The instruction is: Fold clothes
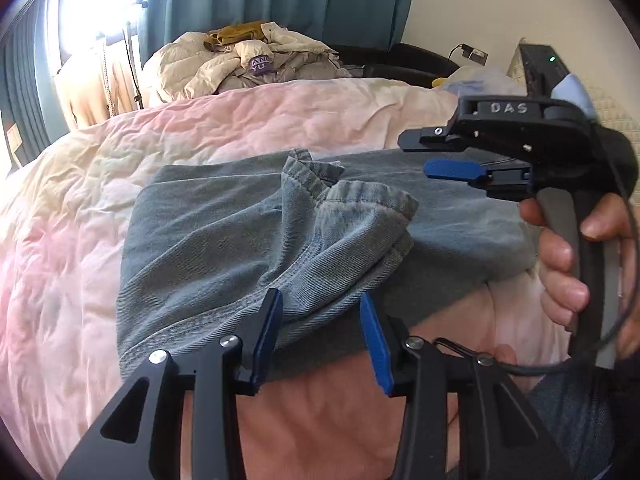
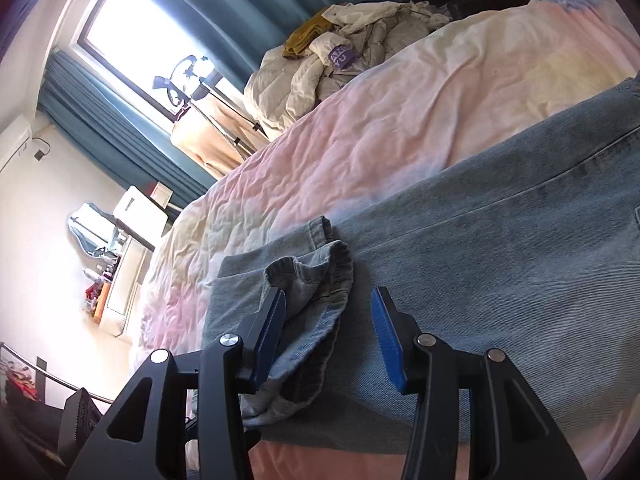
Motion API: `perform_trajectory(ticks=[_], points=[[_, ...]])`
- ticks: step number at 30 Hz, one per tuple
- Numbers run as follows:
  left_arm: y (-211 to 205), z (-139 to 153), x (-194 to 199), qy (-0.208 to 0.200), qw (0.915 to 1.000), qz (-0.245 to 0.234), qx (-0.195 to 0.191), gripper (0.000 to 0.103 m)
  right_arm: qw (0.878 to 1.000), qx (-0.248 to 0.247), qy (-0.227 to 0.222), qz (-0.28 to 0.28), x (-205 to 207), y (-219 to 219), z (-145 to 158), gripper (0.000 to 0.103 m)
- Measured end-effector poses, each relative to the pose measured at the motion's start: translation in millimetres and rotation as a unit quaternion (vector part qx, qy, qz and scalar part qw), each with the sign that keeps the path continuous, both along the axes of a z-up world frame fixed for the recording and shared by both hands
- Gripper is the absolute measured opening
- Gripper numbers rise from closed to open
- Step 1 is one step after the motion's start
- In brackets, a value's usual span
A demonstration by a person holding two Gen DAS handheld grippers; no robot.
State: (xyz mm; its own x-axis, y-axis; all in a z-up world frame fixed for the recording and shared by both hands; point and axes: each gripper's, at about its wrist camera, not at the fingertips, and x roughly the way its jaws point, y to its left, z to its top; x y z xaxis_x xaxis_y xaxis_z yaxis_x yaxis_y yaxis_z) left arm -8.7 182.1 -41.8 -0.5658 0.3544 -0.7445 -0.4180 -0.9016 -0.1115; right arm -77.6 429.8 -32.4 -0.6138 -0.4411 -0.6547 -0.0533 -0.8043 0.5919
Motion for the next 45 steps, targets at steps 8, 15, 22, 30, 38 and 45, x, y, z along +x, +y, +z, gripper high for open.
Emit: perform_trajectory(ticks=[8,15,22,30,38,45], points=[[-29,10,-2,0.022,0.9997,0.004,0.003,0.041,0.998,-0.049,-0.018,0.039,-33,-18,-13,0.045],[-45,0,-11,0.021,0.9990,0.012,0.038,0.041,0.991,-0.119,-0.064,0.022,-68,-26,-43,0.045],[-53,-17,-33,0.004,0.9980,0.038,0.051,0.041,0.993,-0.065,-0.100,0.007,-95,-44,-66,0.046],[-61,-25,-42,-0.014,0.9962,0.063,0.060,0.041,0.999,-0.027,-0.036,0.028,-97,-53,-42,0.011],[-71,-19,-39,0.002,0.9940,0.082,0.073,0.041,0.992,-0.029,0.099,0.070,-101,-73,10,0.008],[-77,-23,-45,-0.013,0.9920,0.098,0.078,0.041,0.999,-0.037,-0.018,0.033,-126,-55,-59,0.010]])
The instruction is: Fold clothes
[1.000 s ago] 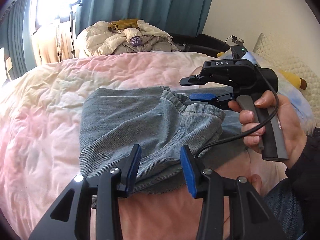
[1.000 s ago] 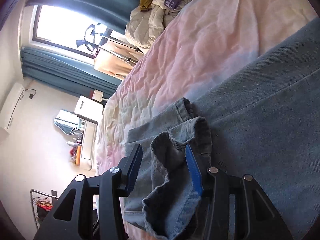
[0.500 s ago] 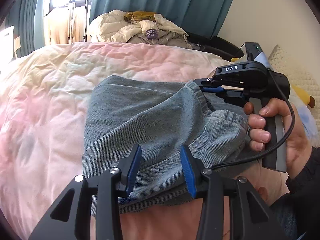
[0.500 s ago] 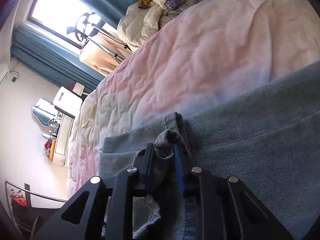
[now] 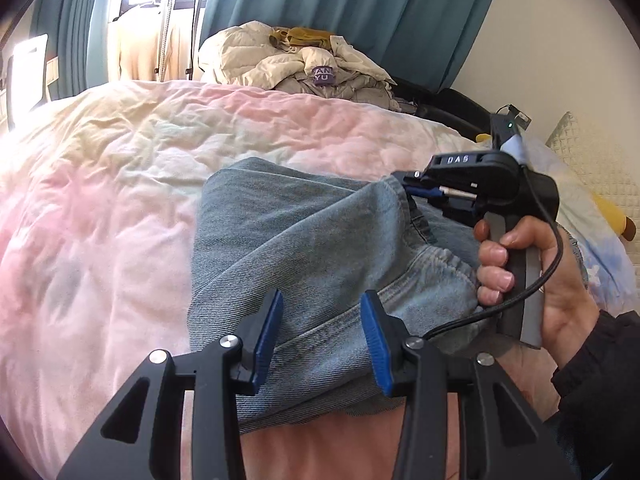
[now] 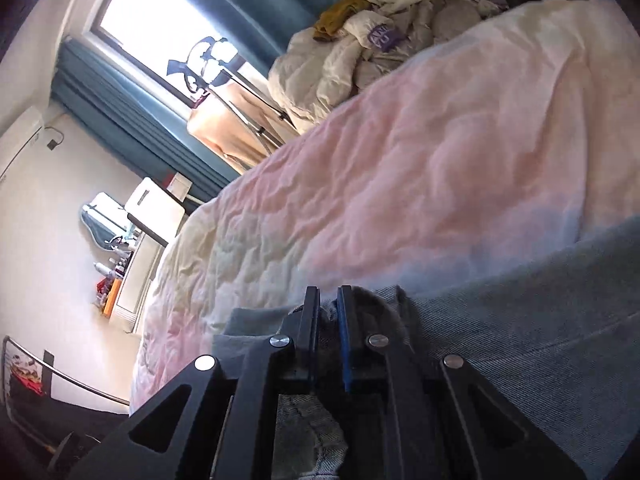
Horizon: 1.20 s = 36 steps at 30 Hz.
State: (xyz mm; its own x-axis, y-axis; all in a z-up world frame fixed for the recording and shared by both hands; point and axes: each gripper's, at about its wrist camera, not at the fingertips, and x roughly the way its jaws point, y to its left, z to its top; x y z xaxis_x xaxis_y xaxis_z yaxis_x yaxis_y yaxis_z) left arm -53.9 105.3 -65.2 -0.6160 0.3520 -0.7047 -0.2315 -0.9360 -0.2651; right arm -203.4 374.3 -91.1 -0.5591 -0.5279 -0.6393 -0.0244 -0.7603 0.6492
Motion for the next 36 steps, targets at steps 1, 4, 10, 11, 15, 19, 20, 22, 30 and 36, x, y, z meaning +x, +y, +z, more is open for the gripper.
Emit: perform_trajectory(ticks=[1,4,10,11,15,19,20,22,30,36], points=[[0,0,-1,-0.001,1.0000,0.001,0.000,0.041,1.000,-0.008,-0.022,0.000,-2,3,-10,0.012],[-1,-1,0,-0.005,1.0000,0.004,0.000,0.041,0.999,-0.012,-0.040,-0.001,3,8,-11,0.019],[-7,1,4,-0.011,0.9997,0.008,0.019,0.041,0.996,-0.011,-0.074,-0.039,49,23,2,0.052],[-8,3,6,-0.009,0.9997,0.008,0.020,0.041,0.995,-0.011,-0.088,-0.036,58,24,1,0.055],[-13,9,11,-0.004,0.9995,0.015,0.026,0.041,0.992,0.025,-0.118,-0.021,87,18,-2,0.066],[-23,10,14,-0.016,0.9988,0.028,0.035,0.041,0.991,0.054,-0.118,-0.008,96,5,-3,0.069],[-26,10,13,-0.020,0.9984,0.031,0.043,0.041,0.991,0.053,-0.120,0.004,96,0,-3,0.070],[-32,9,11,-0.030,0.9972,0.037,0.058,0.041,0.991,0.049,-0.121,0.037,94,-11,-3,0.070],[-44,15,8,-0.022,0.9970,0.048,0.058,0.041,0.979,0.134,-0.127,0.087,86,-42,-12,0.074],[-50,12,5,-0.032,0.9956,0.054,0.070,0.041,0.992,-0.020,-0.082,0.091,86,-31,1,0.074]])
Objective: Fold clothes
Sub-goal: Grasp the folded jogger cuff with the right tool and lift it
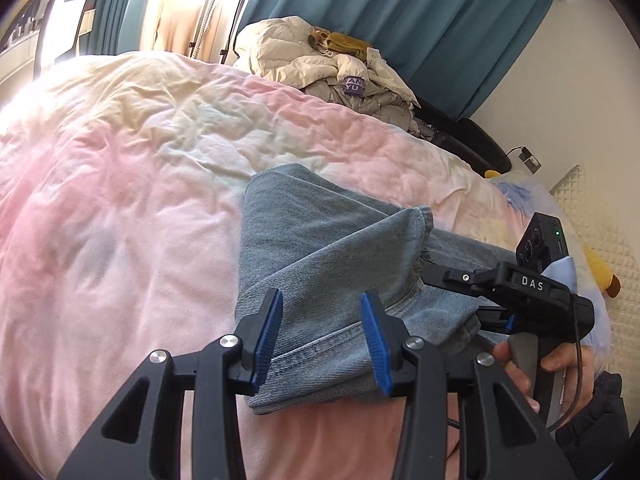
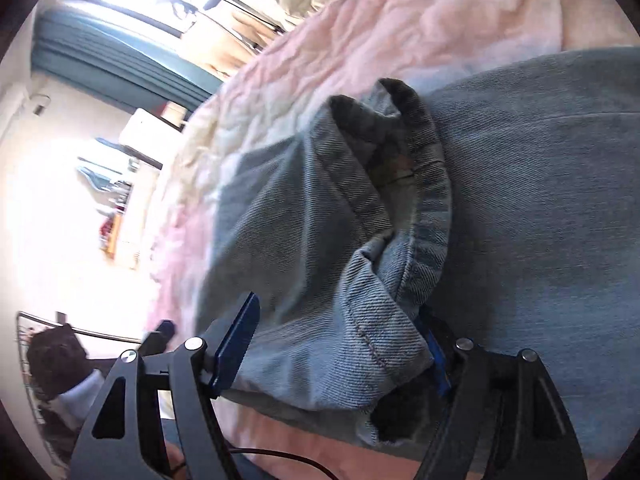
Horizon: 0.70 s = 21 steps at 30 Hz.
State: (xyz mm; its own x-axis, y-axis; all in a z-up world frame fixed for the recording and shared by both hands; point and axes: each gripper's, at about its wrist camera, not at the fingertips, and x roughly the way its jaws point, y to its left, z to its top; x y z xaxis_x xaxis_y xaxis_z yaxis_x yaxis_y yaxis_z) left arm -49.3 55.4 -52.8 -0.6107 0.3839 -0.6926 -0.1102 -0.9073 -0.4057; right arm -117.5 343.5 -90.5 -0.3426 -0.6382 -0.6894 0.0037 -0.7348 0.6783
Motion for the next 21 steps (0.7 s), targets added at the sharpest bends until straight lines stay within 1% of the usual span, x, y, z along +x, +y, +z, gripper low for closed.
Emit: perform_trajectory(ticks=[1,2,3,4,5,6,7,8,10,12,15,18,21], points=[[0,0,-1,-0.002,1.0000,0.000,0.002,0.041,1.000,0.003,-0.002,-0.008,-1,2,-2,0.071],[0,-1,-1,-0.003,1.0000,-0.001,0.004,0.041,1.000,0.013,-0.010,-0.019,-2,4,-6,0.062],[0,-1,-1,-0.003,1.0000,-0.003,0.006,0.041,0.999,0.029,-0.021,-0.031,-4,5,-11,0.056],[1,-1,-2,-0.003,1.0000,-0.003,0.004,0.041,0.998,0.046,-0.032,-0.041,-5,7,-17,0.040],[1,-1,-2,-0.003,1.0000,-0.002,0.000,0.041,0.997,0.054,-0.033,-0.047,-5,8,-18,0.030],[2,-1,-2,-0.002,1.0000,-0.003,-0.002,0.041,0.996,0.060,-0.032,-0.052,-5,8,-17,0.027],[3,-1,-2,-0.002,1.0000,-0.004,-0.005,0.041,0.996,0.063,-0.019,-0.055,-4,7,-12,0.020],[3,-1,-2,-0.001,1.0000,-0.005,-0.006,0.041,0.996,0.074,0.002,-0.056,-2,5,-2,0.017],[4,-1,-2,0.002,0.9999,-0.006,-0.008,0.041,0.992,0.101,0.038,-0.060,3,0,19,0.015],[4,0,-2,0.003,0.9999,-0.008,-0.008,0.041,0.988,0.123,0.060,-0.064,8,-2,39,0.015],[9,0,-1,0.005,0.9998,-0.015,-0.011,0.041,0.984,0.135,0.085,-0.077,13,11,66,0.014],[15,-2,0,0.007,0.9994,-0.024,-0.021,0.041,0.979,0.160,0.097,-0.086,19,33,83,0.014],[22,-5,0,0.006,0.9991,-0.032,-0.029,0.041,0.973,0.187,0.084,-0.102,23,63,82,0.014]])
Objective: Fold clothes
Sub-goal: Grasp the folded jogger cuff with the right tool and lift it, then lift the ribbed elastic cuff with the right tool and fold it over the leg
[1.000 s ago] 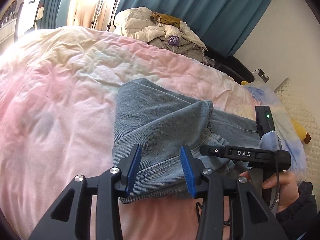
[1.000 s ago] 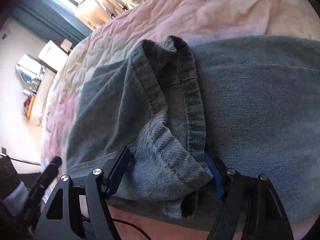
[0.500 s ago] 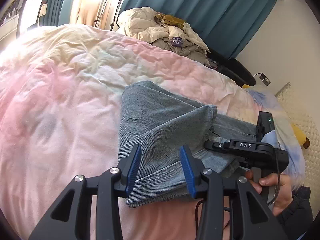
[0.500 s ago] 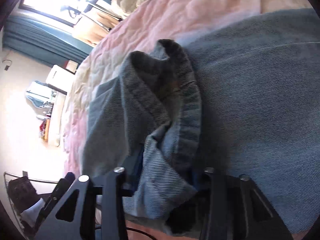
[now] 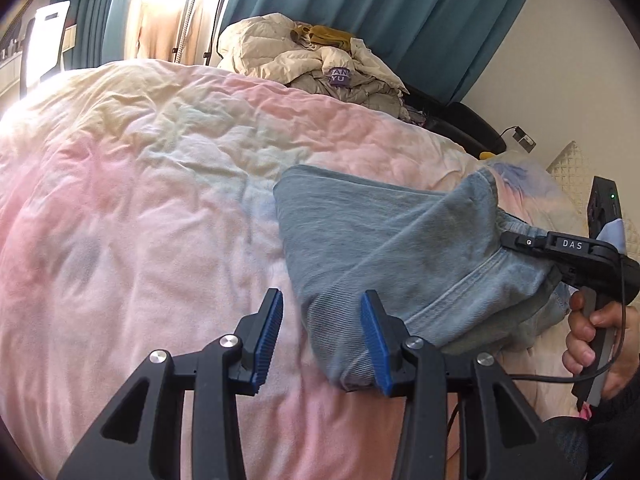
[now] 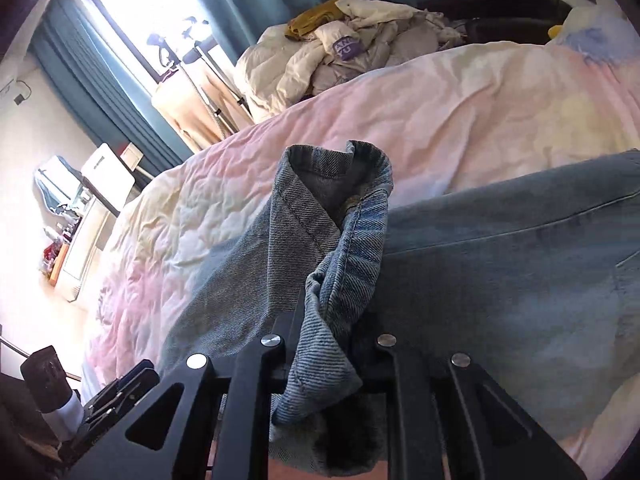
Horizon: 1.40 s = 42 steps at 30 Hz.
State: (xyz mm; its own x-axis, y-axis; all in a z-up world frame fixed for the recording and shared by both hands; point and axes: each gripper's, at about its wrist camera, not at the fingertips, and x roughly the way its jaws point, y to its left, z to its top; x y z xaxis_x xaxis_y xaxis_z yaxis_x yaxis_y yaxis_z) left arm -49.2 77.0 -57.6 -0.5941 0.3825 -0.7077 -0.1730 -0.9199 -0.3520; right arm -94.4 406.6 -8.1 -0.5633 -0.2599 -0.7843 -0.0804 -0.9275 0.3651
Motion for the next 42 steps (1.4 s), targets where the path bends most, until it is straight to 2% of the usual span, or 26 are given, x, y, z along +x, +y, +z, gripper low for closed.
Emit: perform_trajectory(ticks=[3,6,7,10,13,18,22,24,27,30,33,36,39,42], points=[[6,-5,-1,-0.007,0.9999,-0.006,-0.007,0.041,0.998,0.023,-0.055,-0.018,-2,38,-31,0.014],[8,-9,-1,-0.016,0.9998,-0.009,-0.004,0.041,0.993,0.014,-0.114,-0.026,-3,63,-79,0.015],[8,-10,-2,-0.016,0.9998,-0.009,-0.004,0.041,0.992,0.001,-0.120,-0.027,0,68,-90,0.016],[11,-14,-4,-0.021,0.9997,-0.009,-0.007,0.041,0.993,-0.017,-0.111,-0.027,3,74,-89,0.019],[17,-20,-5,-0.027,0.9994,-0.014,-0.017,0.041,0.994,-0.028,-0.095,-0.034,13,85,-78,0.032],[21,-11,3,0.008,0.9996,-0.025,-0.006,0.041,0.998,-0.040,-0.019,-0.054,55,128,-39,0.039],[38,-15,6,0.016,0.9982,-0.048,-0.033,0.042,0.990,-0.020,0.047,-0.133,91,180,-5,0.051],[47,-18,8,0.018,0.9968,-0.055,-0.056,0.042,0.982,-0.021,0.061,-0.176,106,214,0,0.051],[52,-26,6,0.010,0.9952,-0.057,-0.080,0.043,0.969,-0.058,0.051,-0.234,131,273,-8,0.051],[54,-38,2,-0.014,0.9941,-0.055,-0.092,0.045,0.943,-0.109,0.051,-0.311,151,319,-24,0.051],[57,-48,-1,-0.025,0.9937,-0.049,-0.097,0.048,0.908,-0.148,0.057,-0.389,161,358,-46,0.051],[59,-53,-3,-0.026,0.9926,-0.040,-0.112,0.057,0.881,-0.215,0.066,-0.417,165,385,-68,0.053],[58,-52,-4,-0.028,0.9929,-0.038,-0.109,0.059,0.865,-0.254,0.043,-0.430,161,400,-91,0.058],[54,-42,-3,-0.026,0.9938,-0.035,-0.103,0.059,0.850,-0.291,0.070,-0.434,161,408,-100,0.063]])
